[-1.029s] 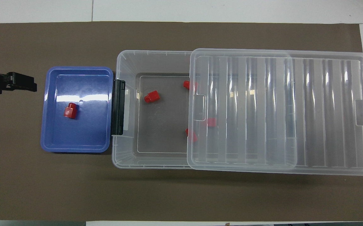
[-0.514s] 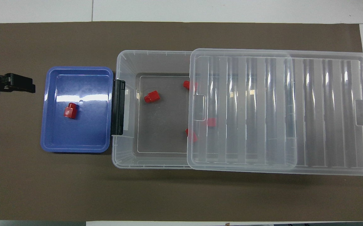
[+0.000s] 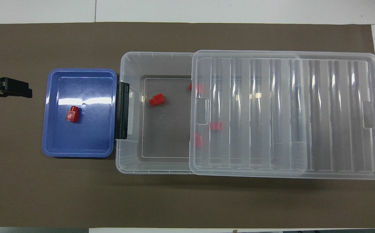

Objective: Place red block in blue tray from box
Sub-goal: 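Slide the clear lid back over the box with the right gripper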

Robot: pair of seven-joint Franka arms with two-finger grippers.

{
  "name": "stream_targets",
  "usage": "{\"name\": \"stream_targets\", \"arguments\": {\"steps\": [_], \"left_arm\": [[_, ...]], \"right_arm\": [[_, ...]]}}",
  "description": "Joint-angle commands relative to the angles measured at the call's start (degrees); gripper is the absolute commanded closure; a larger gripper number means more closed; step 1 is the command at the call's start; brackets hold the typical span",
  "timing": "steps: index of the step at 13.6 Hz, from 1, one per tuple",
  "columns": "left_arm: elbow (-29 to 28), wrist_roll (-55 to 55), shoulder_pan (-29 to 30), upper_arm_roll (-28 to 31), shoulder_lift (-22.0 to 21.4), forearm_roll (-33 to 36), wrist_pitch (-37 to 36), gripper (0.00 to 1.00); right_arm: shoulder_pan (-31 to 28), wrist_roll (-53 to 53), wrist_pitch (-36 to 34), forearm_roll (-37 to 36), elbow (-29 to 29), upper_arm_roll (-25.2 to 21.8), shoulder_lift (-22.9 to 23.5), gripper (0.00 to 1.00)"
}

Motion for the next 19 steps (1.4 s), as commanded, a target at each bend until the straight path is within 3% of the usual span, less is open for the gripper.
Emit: {"name": "stream_targets", "arguments": {"steps": [1,17,19], "left_arm": [[-1.25,0.38,-2.73,2.49,-1.38,0.65,-0.87,0.00],[-1.60,0.11,-1.94,2.49,-1.12,0.57,-1.05,0.00],[-1.60,0.11,-1.86,2.49,-1.12,0.57,-1.05,0.00]], "right_arm": [[-0.03,4.19,1.07,-0.35,-2.07,2.59,-1.72,1.00],[-0.03,21.43,1.68,0.70,-2.95,14.90,-1.11,1.00],[-0.03,23.00,4.47,1.05,-3.74,15.61,-0.76,1.00]]}}
